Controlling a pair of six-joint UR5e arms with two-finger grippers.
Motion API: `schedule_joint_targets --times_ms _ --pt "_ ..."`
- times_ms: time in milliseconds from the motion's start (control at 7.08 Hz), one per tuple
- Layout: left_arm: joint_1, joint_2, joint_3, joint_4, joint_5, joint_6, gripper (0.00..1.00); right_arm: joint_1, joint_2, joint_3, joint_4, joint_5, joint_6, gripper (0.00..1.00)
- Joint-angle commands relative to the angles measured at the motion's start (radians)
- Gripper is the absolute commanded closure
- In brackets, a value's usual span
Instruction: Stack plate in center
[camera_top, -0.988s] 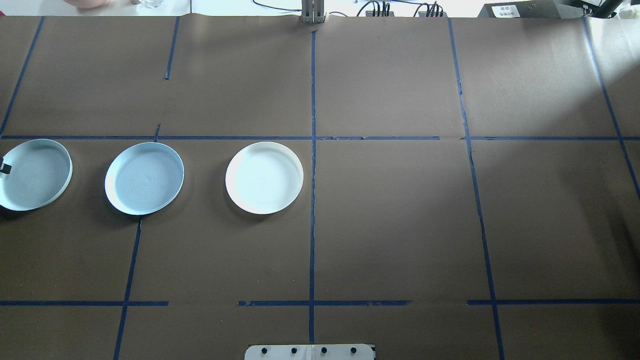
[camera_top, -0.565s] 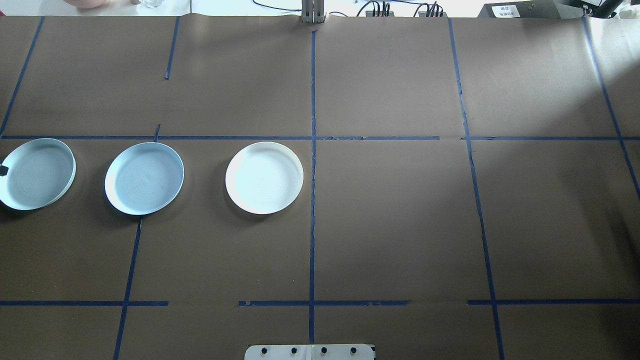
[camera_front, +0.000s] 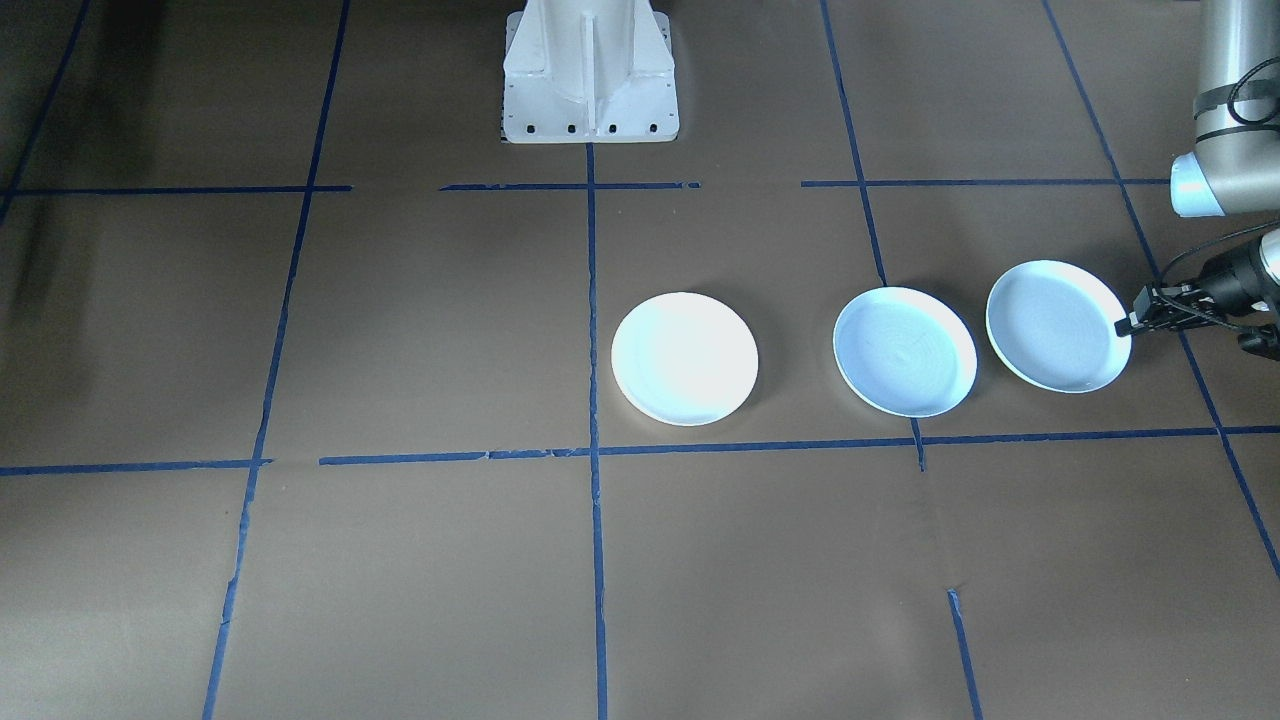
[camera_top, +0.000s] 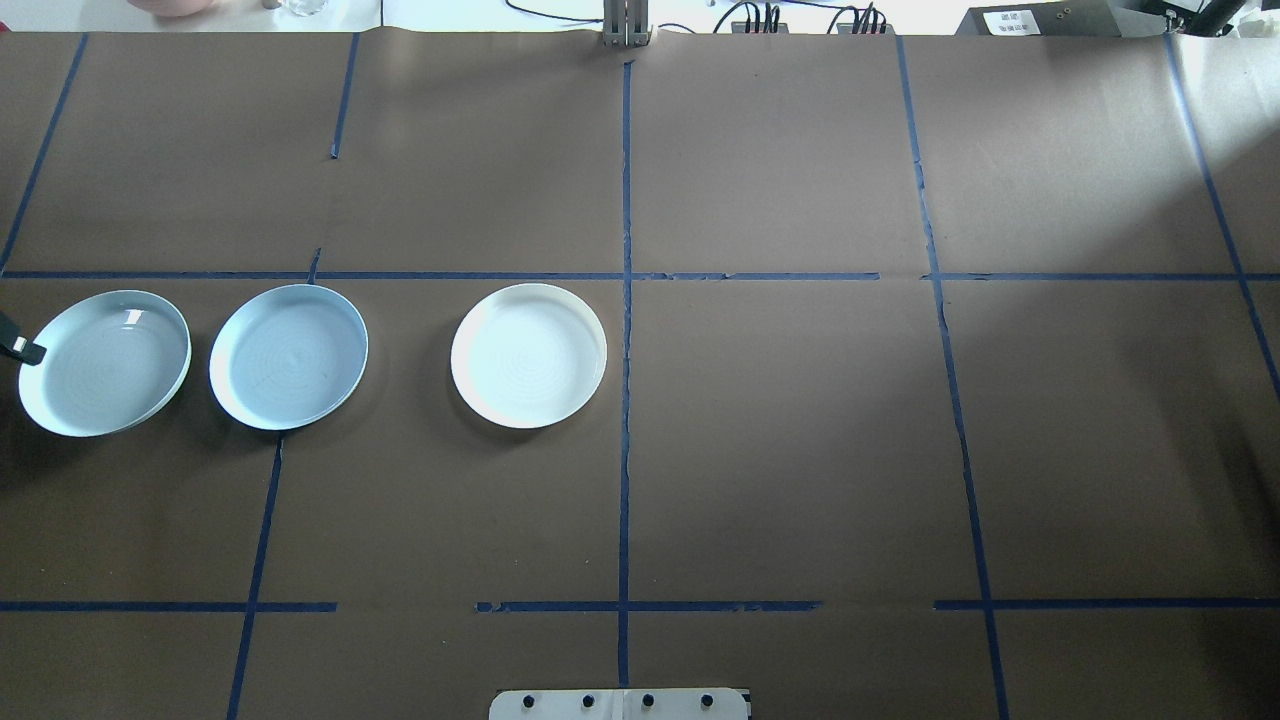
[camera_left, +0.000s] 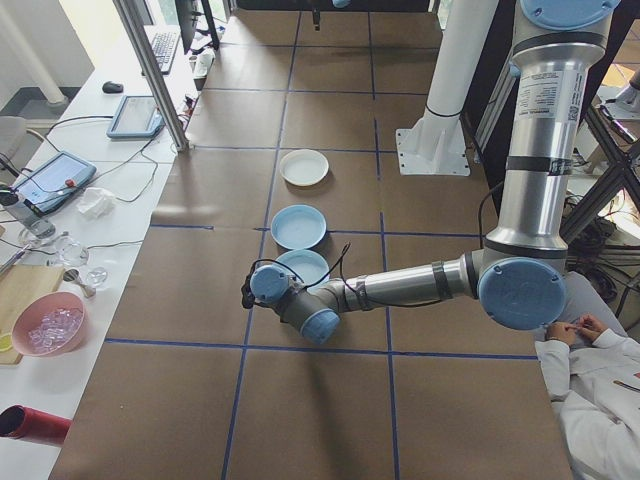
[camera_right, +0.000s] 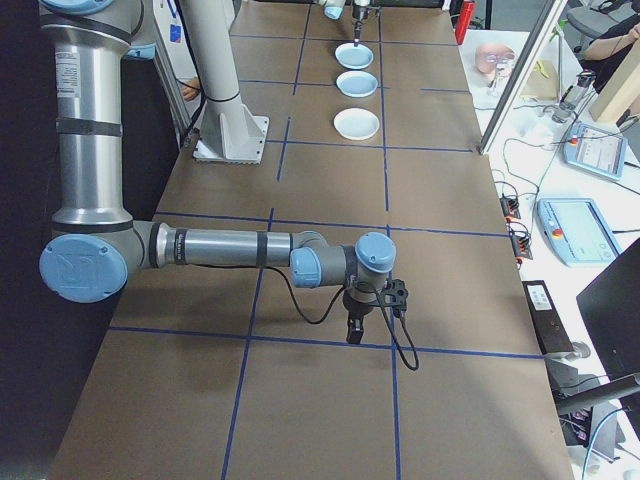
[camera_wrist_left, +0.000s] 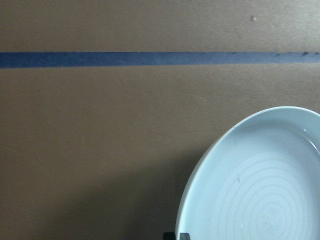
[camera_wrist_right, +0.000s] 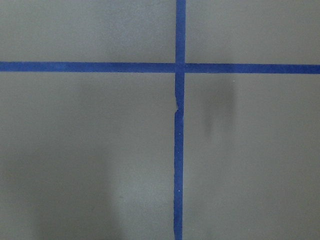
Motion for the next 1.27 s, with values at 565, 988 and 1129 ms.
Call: schedule_joint_targets --times_ms 565,988,1129 --pt "0.009 -0.019 -0.130 -0.015 -0.008 -0.227 1.00 0.000 0.000 0.000 0.000 0.000 0.000 0.00" --pt "0.148 -0.036 -0.199 -0.016 0.106 -0.370 1.00 0.000 0.000 0.000 0.000 0.000 0.000 0.00" --pt "0.167 -0.069 -0.202 -0.015 0.162 -0.428 1.00 0.000 0.000 0.000 0.000 0.000 0.000 0.00"
